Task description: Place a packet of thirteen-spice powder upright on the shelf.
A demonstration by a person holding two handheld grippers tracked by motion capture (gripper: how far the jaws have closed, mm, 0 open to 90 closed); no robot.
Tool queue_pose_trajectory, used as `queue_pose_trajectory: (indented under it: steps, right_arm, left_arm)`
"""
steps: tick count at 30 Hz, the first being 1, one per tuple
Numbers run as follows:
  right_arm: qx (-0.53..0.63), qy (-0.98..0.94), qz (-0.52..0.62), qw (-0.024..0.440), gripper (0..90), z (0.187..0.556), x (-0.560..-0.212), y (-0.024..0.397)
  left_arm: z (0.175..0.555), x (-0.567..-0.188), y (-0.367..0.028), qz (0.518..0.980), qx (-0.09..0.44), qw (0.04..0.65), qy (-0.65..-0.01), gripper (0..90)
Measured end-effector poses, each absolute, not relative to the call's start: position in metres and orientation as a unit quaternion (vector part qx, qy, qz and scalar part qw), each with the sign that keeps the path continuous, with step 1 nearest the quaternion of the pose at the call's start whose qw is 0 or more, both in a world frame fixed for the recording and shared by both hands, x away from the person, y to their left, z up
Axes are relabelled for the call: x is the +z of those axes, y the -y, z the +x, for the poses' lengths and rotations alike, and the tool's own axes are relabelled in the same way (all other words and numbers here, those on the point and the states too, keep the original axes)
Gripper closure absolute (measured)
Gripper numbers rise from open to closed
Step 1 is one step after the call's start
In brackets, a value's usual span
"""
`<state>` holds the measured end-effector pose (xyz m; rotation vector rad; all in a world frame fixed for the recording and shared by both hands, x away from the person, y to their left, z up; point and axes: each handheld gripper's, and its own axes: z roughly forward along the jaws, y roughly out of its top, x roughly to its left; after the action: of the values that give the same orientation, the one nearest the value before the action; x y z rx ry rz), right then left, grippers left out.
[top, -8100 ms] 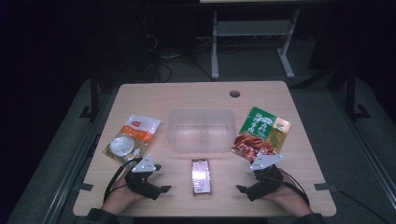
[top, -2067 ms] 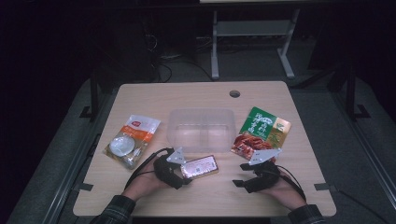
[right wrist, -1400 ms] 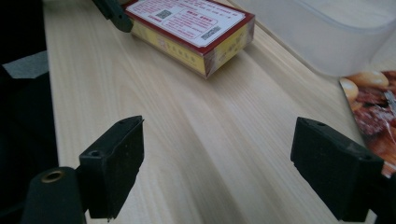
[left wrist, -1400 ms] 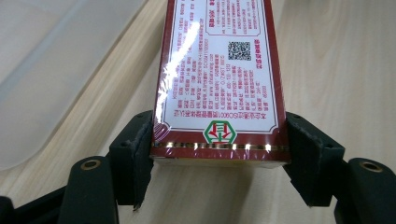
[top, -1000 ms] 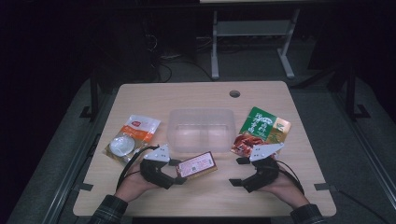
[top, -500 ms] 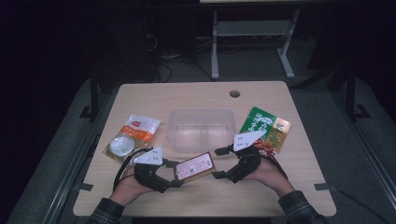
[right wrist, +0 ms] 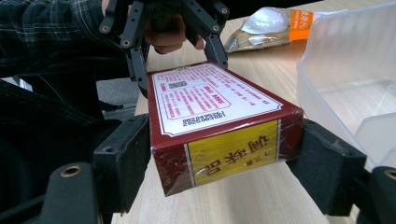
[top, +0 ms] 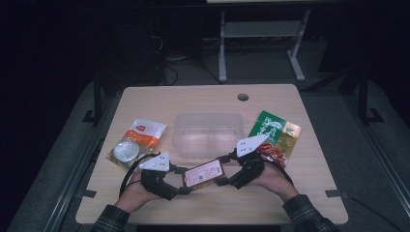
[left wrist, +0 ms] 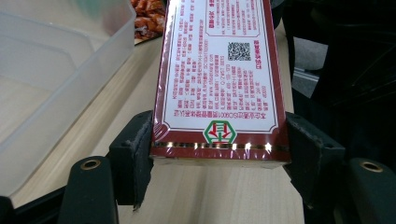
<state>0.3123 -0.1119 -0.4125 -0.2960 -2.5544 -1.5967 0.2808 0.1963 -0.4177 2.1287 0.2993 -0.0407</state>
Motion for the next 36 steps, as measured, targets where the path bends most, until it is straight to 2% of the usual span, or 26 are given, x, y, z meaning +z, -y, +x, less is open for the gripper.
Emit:
queue_pose_trajectory:
  steps: [20, 36]
  right_arm:
    - [-0.561, 0.822, -0.087, 0.049, 26.9, 0.306, -0.397, 0.113]
    - [-0.576, 0.813, -0.074, 0.041, 28.0, 0.304, -0.389, 0.096]
  left_arm:
    - [0.281, -0.430, -0.178, 0.883, -0.041, 0.454, -0.108, 31.9]
    - [0.284, -0.436, -0.165, 0.892, -0.047, 0.439, -0.097, 31.7]
